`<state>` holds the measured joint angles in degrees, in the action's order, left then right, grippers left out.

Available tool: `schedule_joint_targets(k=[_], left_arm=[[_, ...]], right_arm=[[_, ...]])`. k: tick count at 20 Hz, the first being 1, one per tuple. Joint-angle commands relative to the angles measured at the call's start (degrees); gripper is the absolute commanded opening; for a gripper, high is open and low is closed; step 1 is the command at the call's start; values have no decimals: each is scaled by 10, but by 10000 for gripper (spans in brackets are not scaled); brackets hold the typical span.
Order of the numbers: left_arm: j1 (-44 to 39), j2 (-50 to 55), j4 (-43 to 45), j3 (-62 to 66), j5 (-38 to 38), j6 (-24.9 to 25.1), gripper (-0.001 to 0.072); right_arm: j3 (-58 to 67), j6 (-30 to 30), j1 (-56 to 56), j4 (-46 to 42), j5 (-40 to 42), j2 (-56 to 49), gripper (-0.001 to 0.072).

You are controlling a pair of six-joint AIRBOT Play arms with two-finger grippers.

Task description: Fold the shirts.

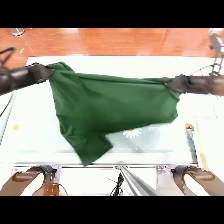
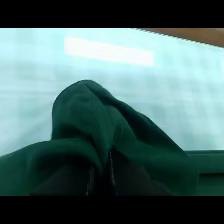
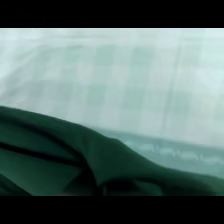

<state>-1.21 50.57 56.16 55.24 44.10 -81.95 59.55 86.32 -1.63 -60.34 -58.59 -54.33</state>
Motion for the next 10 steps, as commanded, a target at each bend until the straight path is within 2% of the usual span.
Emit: schedule_joint_targets(k=[1, 5, 6, 7, 8, 10], left_arm=[[-44, 127, -3, 14, -125, 2, 30], [-74, 217, -30, 45, -128, 2, 34], [-77, 226, -33, 45, -126, 2, 122], [-78, 230, -33, 45, -116, 2, 491], [-75, 230, -30, 46, -105, 0, 707], [-39, 226, -16, 65, -15, 0, 707]], right_arm=[[55, -11, 0, 57, 113, -171, 25], [187, -11, 2, 136, 113, -336, 26], [211, -10, 7, 153, 111, -366, 109], [230, -10, 16, 172, 103, -389, 396], [250, -10, 29, 189, 81, -407, 645], [276, -10, 70, 196, 27, -415, 629]])
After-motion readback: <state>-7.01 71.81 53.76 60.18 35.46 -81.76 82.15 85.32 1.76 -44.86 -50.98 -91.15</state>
